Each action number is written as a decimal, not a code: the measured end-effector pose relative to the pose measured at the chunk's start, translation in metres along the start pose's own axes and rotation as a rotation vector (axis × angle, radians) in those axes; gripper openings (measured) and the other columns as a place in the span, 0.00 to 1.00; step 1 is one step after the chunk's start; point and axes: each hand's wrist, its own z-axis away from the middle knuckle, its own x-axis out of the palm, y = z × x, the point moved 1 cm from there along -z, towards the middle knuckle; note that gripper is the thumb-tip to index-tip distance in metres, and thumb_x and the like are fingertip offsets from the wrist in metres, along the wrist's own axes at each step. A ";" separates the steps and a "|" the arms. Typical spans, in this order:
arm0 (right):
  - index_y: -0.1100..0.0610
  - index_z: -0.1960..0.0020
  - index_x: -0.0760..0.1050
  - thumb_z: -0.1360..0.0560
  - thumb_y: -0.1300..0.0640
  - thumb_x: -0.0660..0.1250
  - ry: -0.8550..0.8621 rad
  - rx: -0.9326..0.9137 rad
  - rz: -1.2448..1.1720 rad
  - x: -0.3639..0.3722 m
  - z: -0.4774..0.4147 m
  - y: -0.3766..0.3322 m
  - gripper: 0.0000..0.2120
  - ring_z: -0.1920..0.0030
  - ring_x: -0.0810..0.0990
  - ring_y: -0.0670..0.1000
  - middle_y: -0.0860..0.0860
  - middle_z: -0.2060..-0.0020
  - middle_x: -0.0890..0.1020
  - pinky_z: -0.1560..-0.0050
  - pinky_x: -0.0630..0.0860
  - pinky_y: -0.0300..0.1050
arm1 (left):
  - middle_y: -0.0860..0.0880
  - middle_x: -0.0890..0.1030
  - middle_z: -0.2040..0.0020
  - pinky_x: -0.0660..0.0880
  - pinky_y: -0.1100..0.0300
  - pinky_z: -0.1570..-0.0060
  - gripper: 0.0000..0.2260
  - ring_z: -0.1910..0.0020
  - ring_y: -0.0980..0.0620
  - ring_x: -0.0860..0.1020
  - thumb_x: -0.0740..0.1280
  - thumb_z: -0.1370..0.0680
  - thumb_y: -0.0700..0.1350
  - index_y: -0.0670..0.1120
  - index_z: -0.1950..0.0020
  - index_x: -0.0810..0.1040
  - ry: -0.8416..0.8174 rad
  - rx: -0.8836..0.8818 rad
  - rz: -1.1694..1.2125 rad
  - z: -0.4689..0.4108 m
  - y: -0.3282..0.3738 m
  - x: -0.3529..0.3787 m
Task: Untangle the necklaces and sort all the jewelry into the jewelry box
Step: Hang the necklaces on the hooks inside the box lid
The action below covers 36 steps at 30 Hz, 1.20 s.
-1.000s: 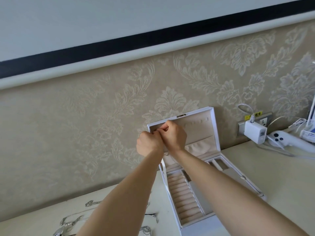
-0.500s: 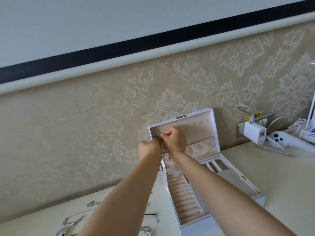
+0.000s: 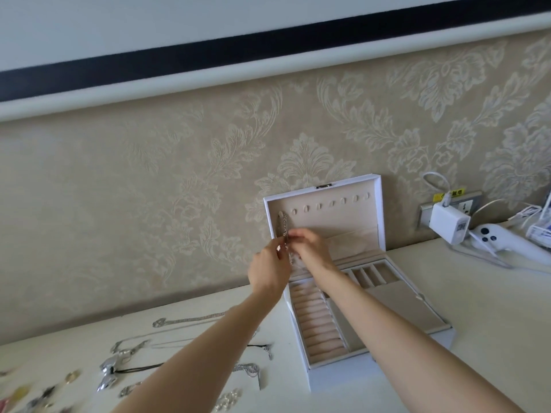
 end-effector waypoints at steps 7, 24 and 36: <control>0.57 0.59 0.75 0.26 0.64 0.67 -0.167 0.044 0.037 0.005 0.001 0.001 0.04 0.74 0.72 0.42 0.49 0.71 0.75 0.76 0.65 0.29 | 0.46 0.81 0.53 0.64 0.57 0.62 0.11 0.53 0.43 0.77 0.56 0.21 0.40 0.46 0.40 0.72 0.221 0.001 0.065 0.012 0.002 -0.008; 0.52 0.61 0.79 0.31 0.64 0.72 0.056 -0.124 0.631 -0.052 -0.025 -0.003 0.07 0.57 0.83 0.52 0.48 0.67 0.81 0.51 0.77 0.45 | 0.47 0.72 0.44 0.61 0.59 0.51 0.18 0.46 0.47 0.68 0.58 0.29 0.36 0.44 0.40 0.68 -0.002 0.362 -0.423 0.008 0.005 0.019; 0.58 0.58 0.81 0.32 0.73 0.64 0.043 -0.549 0.752 -0.047 -0.020 -0.014 0.13 0.57 0.81 0.52 0.51 0.58 0.83 0.55 0.78 0.45 | 0.46 0.68 0.39 0.62 0.59 0.40 0.18 0.39 0.47 0.64 0.61 0.27 0.39 0.45 0.36 0.69 -0.231 0.336 -0.425 -0.009 0.004 0.008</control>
